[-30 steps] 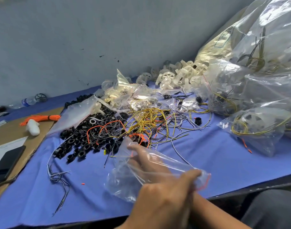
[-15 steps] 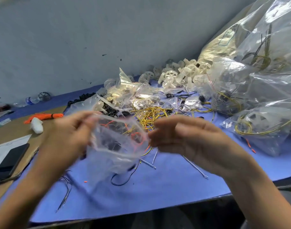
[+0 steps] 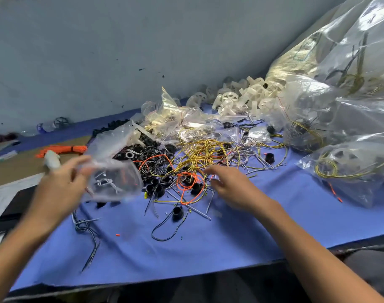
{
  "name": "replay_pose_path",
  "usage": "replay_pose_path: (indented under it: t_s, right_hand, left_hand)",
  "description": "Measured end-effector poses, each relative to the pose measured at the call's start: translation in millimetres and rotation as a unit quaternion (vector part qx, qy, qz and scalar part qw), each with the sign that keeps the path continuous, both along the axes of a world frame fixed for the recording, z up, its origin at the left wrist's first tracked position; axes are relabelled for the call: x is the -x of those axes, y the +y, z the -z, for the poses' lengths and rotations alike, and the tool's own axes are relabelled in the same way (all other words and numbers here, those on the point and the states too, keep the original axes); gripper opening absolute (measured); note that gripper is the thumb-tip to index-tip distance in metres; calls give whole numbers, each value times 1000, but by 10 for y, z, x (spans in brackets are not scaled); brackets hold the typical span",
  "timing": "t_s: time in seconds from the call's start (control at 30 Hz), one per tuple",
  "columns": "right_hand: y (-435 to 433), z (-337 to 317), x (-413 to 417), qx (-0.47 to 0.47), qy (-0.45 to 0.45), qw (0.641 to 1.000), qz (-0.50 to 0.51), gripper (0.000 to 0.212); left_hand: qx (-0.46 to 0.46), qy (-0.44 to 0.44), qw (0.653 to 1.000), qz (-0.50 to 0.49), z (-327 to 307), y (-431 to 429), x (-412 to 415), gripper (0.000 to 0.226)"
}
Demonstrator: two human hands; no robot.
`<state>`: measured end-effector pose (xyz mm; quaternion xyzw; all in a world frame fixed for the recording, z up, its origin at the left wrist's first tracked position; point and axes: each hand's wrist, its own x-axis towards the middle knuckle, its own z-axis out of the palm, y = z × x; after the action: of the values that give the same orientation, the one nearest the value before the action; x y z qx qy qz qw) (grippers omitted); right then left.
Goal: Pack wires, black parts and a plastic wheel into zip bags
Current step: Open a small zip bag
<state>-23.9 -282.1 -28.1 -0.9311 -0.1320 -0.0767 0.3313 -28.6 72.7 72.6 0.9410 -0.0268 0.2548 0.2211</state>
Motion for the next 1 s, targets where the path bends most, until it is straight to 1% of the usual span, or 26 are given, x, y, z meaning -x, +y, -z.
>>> replay_pose_path:
  t_s: [0.07, 0.13, 0.17, 0.23, 0.33, 0.37, 0.43, 0.5, 0.6, 0.67, 0.73, 0.8, 0.87, 0.9, 0.97, 1.0]
  right_hand:
    - [82, 120, -45, 83, 5, 996, -45, 44]
    - [113, 215, -71, 168, -15, 984, -50, 49]
    - [116, 238, -78, 182, -24, 982, -43, 49]
    - [120, 256, -94, 162, -37, 985, -39, 47]
    - [88, 226, -155, 87, -38, 995, -21, 48]
    - [43, 215, -193, 90, -48, 995, 5, 50]
    - [-57, 200, -258, 149, -60, 986, 51, 47]
    - [-141, 212, -296, 197, -47, 977, 60, 34]
    - [-174, 244, -288, 178, -31, 982, 46, 23]
    - [-187, 257, -292, 166, -38, 984, 44, 16]
    - [-202, 264, -281, 180, -54, 981, 50, 11]
    - [-204, 276, -267, 204, -88, 973, 63, 11]
    - [-206, 253, -250, 179, -120, 973, 83, 12]
    - [-210, 220, -240, 138, -128, 977, 96, 12]
    - [-247, 123, -227, 17, -139, 981, 132, 9]
    - [-278, 60, -221, -52, -139, 977, 152, 9]
  left_hand:
    - [-19, 27, 999, 12, 215, -150, 128, 28]
    - [-6, 31, 999, 14, 358, -150, 134, 29]
    - [4, 36, 999, 10, 357, -173, 137, 28]
    - [9, 33, 999, 20, 399, -193, 138, 29]
    - [29, 19, 999, 34, 404, -230, 137, 28]
    - [36, 18, 999, 30, 414, -237, 128, 28]
    - [50, 22, 998, 23, 465, -275, 193, 28]
    - [65, 23, 997, 26, 551, -319, 296, 28]
    - [78, 28, 996, 20, 625, -332, 392, 30]
    - [83, 30, 996, 13, 637, -319, 401, 31]
    - [91, 29, 995, 16, 620, -324, 408, 30]
    - [91, 27, 995, 23, 603, -327, 412, 29]
    - [90, 27, 995, 29, 588, -335, 416, 28]
    - [92, 26, 995, 31, 584, -338, 413, 27]
    - [97, 21, 995, 33, 580, -338, 406, 27]
    - [98, 18, 994, 35, 578, -339, 406, 27]
